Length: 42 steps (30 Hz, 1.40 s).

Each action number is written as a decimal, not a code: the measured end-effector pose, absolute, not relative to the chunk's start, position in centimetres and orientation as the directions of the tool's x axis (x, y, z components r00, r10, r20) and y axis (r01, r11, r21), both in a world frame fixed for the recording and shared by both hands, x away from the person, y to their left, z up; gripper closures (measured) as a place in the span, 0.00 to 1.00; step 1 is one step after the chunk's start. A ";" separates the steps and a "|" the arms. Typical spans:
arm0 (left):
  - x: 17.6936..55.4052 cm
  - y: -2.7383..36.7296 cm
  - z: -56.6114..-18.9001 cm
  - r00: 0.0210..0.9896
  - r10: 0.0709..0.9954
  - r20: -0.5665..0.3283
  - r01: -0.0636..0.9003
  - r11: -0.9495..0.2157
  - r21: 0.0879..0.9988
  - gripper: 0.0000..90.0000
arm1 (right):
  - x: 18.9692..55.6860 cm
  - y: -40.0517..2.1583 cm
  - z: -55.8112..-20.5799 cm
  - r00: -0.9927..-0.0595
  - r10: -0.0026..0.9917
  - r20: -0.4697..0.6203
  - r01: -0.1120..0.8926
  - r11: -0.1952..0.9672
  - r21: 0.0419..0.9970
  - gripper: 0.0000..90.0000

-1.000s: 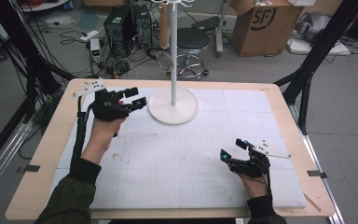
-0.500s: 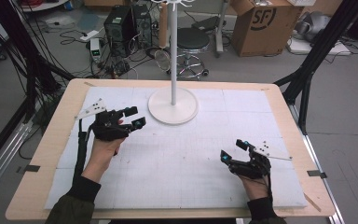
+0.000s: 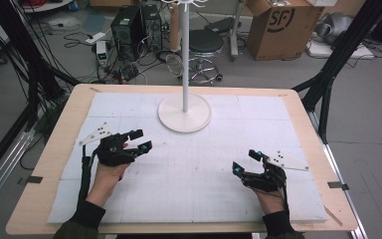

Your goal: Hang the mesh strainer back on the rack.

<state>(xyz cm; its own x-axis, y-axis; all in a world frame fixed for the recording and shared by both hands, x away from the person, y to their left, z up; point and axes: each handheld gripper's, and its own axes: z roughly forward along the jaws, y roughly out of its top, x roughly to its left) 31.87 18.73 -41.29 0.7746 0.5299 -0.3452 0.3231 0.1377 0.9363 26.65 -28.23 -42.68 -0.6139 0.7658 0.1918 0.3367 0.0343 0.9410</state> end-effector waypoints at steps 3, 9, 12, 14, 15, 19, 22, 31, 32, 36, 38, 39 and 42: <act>31.3 19.2 -41.6 0.768 0.538 -0.348 0.329 0.135 0.935 0.31 | 26.6 -27.9 -42.7 -0.623 0.759 0.188 0.335 0.041 0.941 0.16; 29.9 19.6 -42.8 0.750 0.560 -0.353 0.344 0.126 0.931 0.27 | 26.6 -27.5 -42.5 -0.639 0.747 0.185 0.324 0.043 0.945 0.16; 29.3 19.9 -43.3 0.744 0.553 -0.376 0.367 0.132 0.921 0.25 | 26.6 -27.3 -42.3 -0.642 0.744 0.187 0.323 0.041 0.946 0.16; 28.8 20.1 -43.6 0.738 0.556 -0.383 0.376 0.134 0.917 0.24 | 26.6 -27.1 -42.2 -0.646 0.740 0.185 0.314 0.038 0.949 0.16; 28.6 20.1 -43.7 0.737 0.556 -0.384 0.374 0.137 0.917 0.24 | 26.6 -27.1 -42.2 -0.650 0.737 0.186 0.308 0.032 0.951 0.16; 28.1 20.3 -44.0 0.730 0.576 -0.368 0.363 0.129 0.923 0.24 | 26.6 -26.9 -42.1 -0.655 0.732 0.186 0.306 0.032 0.952 0.16; 28.1 20.3 -44.0 0.727 0.588 -0.354 0.354 0.121 0.927 0.23 | 26.6 -26.8 -42.1 -0.657 0.732 0.183 0.303 0.033 0.952 0.16; 28.0 20.1 -44.1 0.733 0.580 -0.354 0.357 0.115 0.927 0.23 | 26.7 -26.7 -42.2 -0.659 0.731 0.177 0.304 0.044 0.952 0.16; 28.0 20.2 -44.1 0.732 0.581 -0.356 0.358 0.118 0.926 0.23 | 26.8 -26.6 -42.2 -0.658 0.732 0.177 0.306 0.045 0.951 0.16; 28.0 20.3 -44.0 0.730 0.580 -0.360 0.357 0.126 0.926 0.22 | 26.8 -26.6 -42.2 -0.658 0.733 0.172 0.304 0.050 0.951 0.16; 27.9 20.3 -44.0 0.729 0.582 -0.360 0.356 0.126 0.926 0.22 | 26.8 -26.5 -42.3 -0.658 0.733 0.173 0.305 0.050 0.951 0.16; 27.9 20.3 -44.0 0.730 0.582 -0.358 0.357 0.121 0.926 0.22 | 26.8 -26.5 -42.3 -0.658 0.733 0.173 0.306 0.050 0.951 0.16; 28.0 20.2 -44.1 0.731 0.578 -0.363 0.363 0.121 0.924 0.22 | 26.8 -26.6 -42.3 -0.656 0.735 0.169 0.302 0.050 0.952 0.16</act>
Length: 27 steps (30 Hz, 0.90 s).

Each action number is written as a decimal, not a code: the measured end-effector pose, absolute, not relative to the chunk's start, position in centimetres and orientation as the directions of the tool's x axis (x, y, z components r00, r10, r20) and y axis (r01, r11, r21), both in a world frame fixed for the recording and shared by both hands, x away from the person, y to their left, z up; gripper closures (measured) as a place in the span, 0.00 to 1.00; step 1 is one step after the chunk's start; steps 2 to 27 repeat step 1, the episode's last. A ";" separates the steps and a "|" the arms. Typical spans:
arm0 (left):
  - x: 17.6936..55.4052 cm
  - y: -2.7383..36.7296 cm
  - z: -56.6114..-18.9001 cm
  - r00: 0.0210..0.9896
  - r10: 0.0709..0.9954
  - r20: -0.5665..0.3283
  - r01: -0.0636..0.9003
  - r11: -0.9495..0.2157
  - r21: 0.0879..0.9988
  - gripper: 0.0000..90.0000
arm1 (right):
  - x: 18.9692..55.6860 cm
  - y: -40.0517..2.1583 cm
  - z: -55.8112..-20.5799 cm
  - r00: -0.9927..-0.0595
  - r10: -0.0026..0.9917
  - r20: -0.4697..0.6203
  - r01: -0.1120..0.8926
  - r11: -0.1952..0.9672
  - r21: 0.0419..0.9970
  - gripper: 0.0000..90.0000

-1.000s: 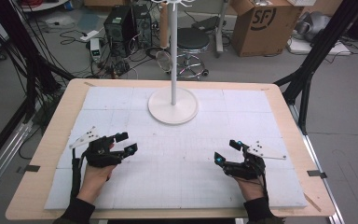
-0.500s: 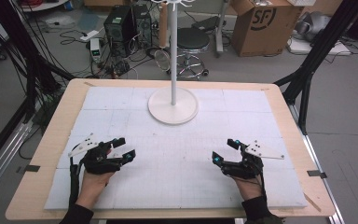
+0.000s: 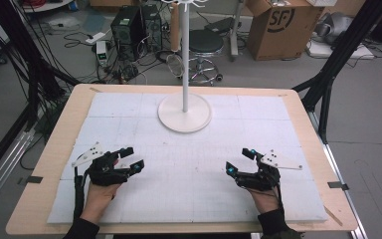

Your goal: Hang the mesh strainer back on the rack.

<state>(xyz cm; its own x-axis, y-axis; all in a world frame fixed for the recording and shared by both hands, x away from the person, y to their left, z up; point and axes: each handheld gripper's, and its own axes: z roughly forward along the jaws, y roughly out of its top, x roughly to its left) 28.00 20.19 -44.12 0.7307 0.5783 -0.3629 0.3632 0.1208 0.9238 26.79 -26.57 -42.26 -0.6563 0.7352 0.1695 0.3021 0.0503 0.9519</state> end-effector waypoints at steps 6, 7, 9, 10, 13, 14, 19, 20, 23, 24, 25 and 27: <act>28.0 20.2 -44.1 0.730 0.582 -0.360 0.362 0.118 0.925 0.22 | 26.8 -26.6 -42.3 -0.653 0.738 0.171 0.305 0.050 0.951 0.16; 28.0 20.2 -44.1 0.730 0.582 -0.360 0.362 0.118 0.925 0.22 | 26.8 -26.6 -42.3 -0.653 0.738 0.171 0.305 0.050 0.951 0.16; 28.0 20.2 -44.1 0.730 0.582 -0.360 0.362 0.118 0.925 0.22 | 26.8 -26.6 -42.3 -0.653 0.738 0.171 0.305 0.050 0.951 0.16; 28.0 20.2 -44.1 0.730 0.582 -0.360 0.362 0.118 0.925 0.22 | 26.8 -26.6 -42.3 -0.653 0.738 0.171 0.305 0.050 0.951 0.16; 28.0 20.2 -44.1 0.730 0.582 -0.360 0.362 0.118 0.925 0.22 | 26.8 -26.6 -42.3 -0.653 0.738 0.171 0.305 0.050 0.951 0.16; 28.0 20.2 -44.1 0.730 0.582 -0.360 0.362 0.118 0.925 0.22 | 26.8 -26.6 -42.3 -0.653 0.738 0.171 0.305 0.050 0.951 0.16; 28.0 20.2 -44.1 0.730 0.582 -0.360 0.362 0.118 0.925 0.22 | 26.8 -26.6 -42.3 -0.653 0.738 0.171 0.305 0.050 0.951 0.16; 28.0 20.2 -44.1 0.730 0.582 -0.360 0.362 0.118 0.925 0.22 | 26.8 -26.6 -42.3 -0.653 0.738 0.171 0.305 0.050 0.951 0.16; 28.0 20.2 -44.1 0.730 0.582 -0.360 0.362 0.118 0.925 0.22 | 26.8 -26.6 -42.3 -0.653 0.738 0.171 0.305 0.050 0.951 0.16; 28.0 20.2 -44.1 0.730 0.582 -0.360 0.362 0.118 0.925 0.22 | 26.8 -26.6 -42.3 -0.653 0.738 0.171 0.305 0.050 0.951 0.16; 28.0 20.2 -44.1 0.730 0.582 -0.360 0.362 0.118 0.925 0.22 | 26.8 -26.6 -42.3 -0.653 0.738 0.171 0.305 0.050 0.951 0.16; 28.0 20.2 -44.1 0.730 0.582 -0.360 0.362 0.118 0.925 0.22 | 26.8 -26.6 -42.3 -0.653 0.738 0.171 0.305 0.050 0.951 0.16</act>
